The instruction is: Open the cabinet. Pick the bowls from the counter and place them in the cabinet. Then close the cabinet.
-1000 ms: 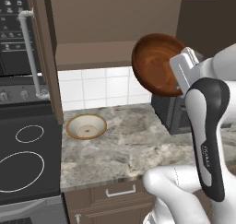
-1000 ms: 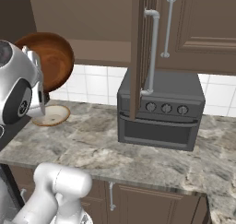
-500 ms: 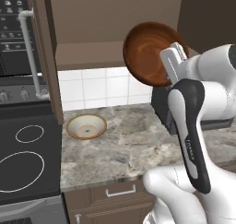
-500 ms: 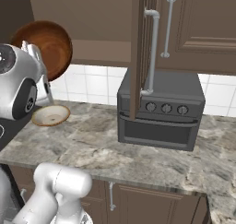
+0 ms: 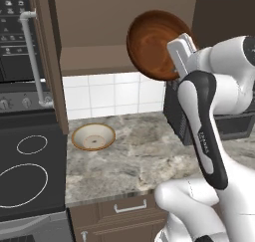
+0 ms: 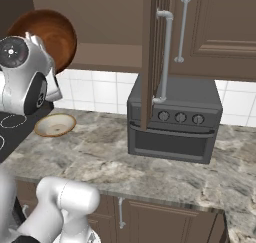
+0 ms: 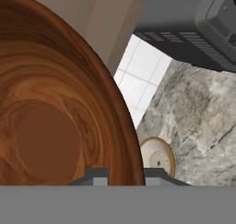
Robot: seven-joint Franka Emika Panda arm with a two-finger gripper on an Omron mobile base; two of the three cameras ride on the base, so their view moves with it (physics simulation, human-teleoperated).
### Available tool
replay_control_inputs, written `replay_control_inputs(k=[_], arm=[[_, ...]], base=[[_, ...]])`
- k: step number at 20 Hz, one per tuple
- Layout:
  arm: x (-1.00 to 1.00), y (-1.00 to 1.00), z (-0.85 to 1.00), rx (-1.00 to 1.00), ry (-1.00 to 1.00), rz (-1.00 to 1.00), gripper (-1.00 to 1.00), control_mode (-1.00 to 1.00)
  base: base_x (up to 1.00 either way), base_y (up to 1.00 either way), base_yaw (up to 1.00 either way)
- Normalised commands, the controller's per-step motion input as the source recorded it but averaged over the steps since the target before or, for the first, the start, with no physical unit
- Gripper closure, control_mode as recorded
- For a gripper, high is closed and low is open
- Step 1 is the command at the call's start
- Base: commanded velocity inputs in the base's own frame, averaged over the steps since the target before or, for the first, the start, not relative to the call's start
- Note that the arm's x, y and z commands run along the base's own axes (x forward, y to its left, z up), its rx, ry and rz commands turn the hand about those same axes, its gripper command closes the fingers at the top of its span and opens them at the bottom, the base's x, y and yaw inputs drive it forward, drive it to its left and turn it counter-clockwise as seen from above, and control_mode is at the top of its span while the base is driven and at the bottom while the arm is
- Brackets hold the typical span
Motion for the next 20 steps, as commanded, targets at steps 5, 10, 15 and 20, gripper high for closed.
replay_control_inputs(k=[5,10,15,20], arm=[[0.23,0.2,0.3,0.0,0.03,0.07,1.0,-1.0],[0.32,0.17,0.01,-0.06,0.0,0.01,1.0,-1.0],[0.34,0.07,-0.03,-0.05,-0.06,0.0,1.0,-1.0],[0.33,0.02,-0.16,0.0,-0.12,0.0,1.0,-1.0]], base=[[0.0,0.0,0.0],[0.0,0.0,0.0],[0.0,0.0,0.0],[0.0,0.0,0.0]])
